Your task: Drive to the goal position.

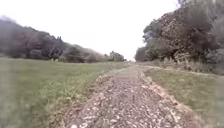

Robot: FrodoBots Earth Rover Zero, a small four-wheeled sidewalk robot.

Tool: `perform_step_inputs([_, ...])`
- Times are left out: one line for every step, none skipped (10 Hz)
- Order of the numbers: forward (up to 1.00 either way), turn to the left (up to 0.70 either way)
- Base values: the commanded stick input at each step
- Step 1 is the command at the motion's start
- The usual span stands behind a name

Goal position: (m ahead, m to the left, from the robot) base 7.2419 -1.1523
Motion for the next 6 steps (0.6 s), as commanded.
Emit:
perform_step_inputs([0.53, 0.0])
perform_step_inputs([0.53, 0.0])
perform_step_inputs([0.53, 0.0])
perform_step_inputs([0.53, 0.0])
perform_step_inputs([0.53, -0.01])
perform_step_inputs([0.53, -0.16])
